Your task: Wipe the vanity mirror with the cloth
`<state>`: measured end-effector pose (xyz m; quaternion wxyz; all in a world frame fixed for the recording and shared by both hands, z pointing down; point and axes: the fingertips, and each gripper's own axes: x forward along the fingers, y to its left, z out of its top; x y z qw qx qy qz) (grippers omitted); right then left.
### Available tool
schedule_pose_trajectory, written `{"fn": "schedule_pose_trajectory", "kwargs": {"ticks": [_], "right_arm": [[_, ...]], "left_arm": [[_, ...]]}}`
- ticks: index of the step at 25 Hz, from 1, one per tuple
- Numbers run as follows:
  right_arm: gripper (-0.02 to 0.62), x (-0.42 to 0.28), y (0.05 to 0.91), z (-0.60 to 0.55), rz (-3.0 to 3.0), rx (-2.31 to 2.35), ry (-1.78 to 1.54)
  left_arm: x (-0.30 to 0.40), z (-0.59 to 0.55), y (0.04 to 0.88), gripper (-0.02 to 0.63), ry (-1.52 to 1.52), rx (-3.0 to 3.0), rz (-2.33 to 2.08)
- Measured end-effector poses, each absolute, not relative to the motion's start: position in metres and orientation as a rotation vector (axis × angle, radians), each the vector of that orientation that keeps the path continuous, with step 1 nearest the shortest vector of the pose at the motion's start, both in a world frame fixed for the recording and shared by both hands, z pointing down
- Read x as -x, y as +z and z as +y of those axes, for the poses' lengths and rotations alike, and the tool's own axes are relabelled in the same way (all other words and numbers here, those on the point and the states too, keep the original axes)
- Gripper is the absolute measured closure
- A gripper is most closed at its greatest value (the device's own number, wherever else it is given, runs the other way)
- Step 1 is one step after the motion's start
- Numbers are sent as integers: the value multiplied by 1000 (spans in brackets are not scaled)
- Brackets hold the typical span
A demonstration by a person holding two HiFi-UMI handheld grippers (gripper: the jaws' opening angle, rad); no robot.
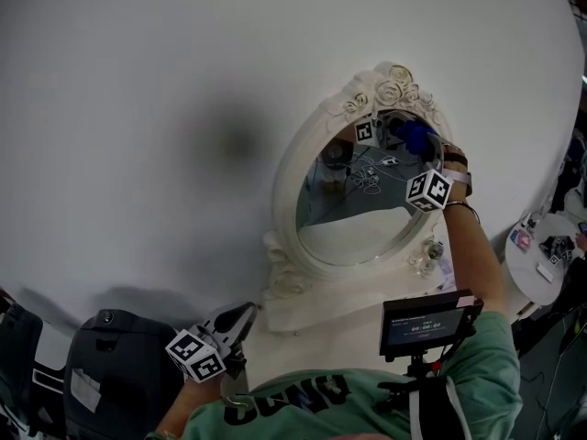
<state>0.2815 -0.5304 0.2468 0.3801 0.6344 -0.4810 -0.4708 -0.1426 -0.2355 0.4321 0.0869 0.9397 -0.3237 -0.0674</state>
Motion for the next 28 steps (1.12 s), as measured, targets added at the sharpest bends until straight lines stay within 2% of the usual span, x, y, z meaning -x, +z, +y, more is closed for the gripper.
{"fn": "schedule_pose_trajectory", "kwargs": {"ticks": [7, 11, 20, 24, 28], "right_arm": [[526, -77, 262, -482, -1474, -1305, -1612], [526, -18, 261, -481, -1543, -1261, -1679], [526, -35, 264, -491, -1487, -1256, -1709], [527, -96, 268, -501, -1420, -1322, -1636], [526, -187, 273, -518, -1301, -1400, -1500]], "left_arm": [[156, -231, 430, 600, -226, -2804, -988], [161, -227, 429, 600, -242, -2789, -1005], [165, -229, 430, 600, -234, -2785, -1023], [157, -229, 431, 600, -226, -2784, -1005], [151, -231, 432, 600, -211, -2787, -1004]]}}
